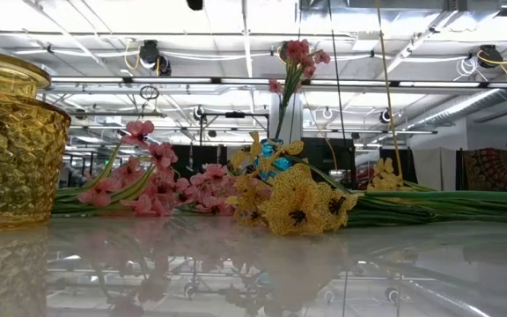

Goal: Sort flowers into vase by color
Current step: Put the top yellow flowers into the transparent vase

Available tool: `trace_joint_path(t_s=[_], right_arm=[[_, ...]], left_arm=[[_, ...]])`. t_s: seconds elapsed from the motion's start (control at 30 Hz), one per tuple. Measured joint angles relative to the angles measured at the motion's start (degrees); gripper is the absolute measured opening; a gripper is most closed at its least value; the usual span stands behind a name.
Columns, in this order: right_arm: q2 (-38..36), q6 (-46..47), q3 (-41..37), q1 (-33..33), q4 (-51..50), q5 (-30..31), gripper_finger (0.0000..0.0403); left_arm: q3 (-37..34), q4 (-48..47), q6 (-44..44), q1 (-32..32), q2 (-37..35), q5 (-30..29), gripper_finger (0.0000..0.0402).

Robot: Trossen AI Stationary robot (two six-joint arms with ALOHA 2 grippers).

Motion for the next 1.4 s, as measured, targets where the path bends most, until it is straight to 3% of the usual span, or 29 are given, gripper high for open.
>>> trace_joint_path(t_s=[0.17,0.33,0.63,1.13,1.4], right_arm=[[-11.12,5.43,0.02,1.54,-9.07,0.00,0.0003],[-16.81,7.99,-0.20,2.75,-17.73,1.70,0.0004],[-17.65,11.11,-2.27,5.16,-20.12,0.91,0.0007],[-17.69,23.05,-3.44,13.03,-24.98,1.46,0.0008],[-17.32,24.65,-9.54,20.77,-20.76,11.11,0.0008]], left_arm=[[0.00,-9.65,-0.39,-0.19,-2.68,-0.21,0.0294],[-0.04,-12.39,-4.13,-0.22,-2.32,-1.09,0.0294],[-0.09,-13.75,-5.76,-0.20,-1.76,-9.78,0.0294],[-0.04,-13.26,-11.96,-1.26,1.91,-10.88,0.0294],[-0.04,-9.90,-12.00,-1.37,4.64,-11.52,0.0294]])
